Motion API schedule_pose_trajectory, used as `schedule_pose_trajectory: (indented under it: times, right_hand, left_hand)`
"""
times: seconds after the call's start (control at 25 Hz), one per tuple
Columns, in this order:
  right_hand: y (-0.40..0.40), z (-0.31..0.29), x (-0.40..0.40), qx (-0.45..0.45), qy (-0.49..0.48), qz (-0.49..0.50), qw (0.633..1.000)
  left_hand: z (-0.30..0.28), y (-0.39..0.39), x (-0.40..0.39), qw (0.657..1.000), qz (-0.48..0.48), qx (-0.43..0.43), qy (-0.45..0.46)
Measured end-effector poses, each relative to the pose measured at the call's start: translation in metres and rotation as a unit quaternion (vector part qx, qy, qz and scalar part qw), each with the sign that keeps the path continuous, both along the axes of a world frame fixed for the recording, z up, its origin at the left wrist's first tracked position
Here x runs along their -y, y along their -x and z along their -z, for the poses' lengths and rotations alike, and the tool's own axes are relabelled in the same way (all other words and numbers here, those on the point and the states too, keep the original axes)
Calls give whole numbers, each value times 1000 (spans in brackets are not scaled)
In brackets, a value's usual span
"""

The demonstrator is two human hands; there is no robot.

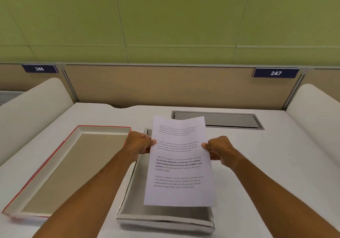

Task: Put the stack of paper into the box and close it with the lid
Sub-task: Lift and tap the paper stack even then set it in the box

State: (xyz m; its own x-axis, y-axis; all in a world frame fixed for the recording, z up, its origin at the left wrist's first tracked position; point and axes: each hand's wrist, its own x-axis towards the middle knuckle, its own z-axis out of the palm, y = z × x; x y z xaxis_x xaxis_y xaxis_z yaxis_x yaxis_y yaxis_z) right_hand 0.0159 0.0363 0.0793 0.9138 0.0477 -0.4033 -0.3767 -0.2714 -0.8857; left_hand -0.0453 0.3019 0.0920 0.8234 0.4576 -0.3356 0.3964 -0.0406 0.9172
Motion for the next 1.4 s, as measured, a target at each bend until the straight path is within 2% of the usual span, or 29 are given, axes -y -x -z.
schedule_pose_trajectory:
  times: [0.24,0.48,0.68,0.8,0.96,1.12,1.4]
  right_hand:
    - [6,36,-36,-41,36,44,998]
    - [4,44,-51,-46,97,54,993]
    - [3,45,-65,-15,197,49,979]
    - [2,46,-70,-3,244,26,969]
    - [-1,49,-72,-1,299,-12,954]
    - [0,51,-75,-4,332,-49,942]
    - [-10,48,-72,-57,298,-76,950]
  left_hand:
    - [32,-17,-31,998,17,-65,-11]
    - [53,-26,-34,994,39,-95,-41]
    - [59,-28,-31,973,77,-127,-177]
    - [56,-30,-26,948,123,-144,-255]
    - [52,-33,-23,919,185,-158,-310]
    - [57,-38,-22,920,227,-189,-258]
    - [48,-49,-29,957,174,-231,-20]
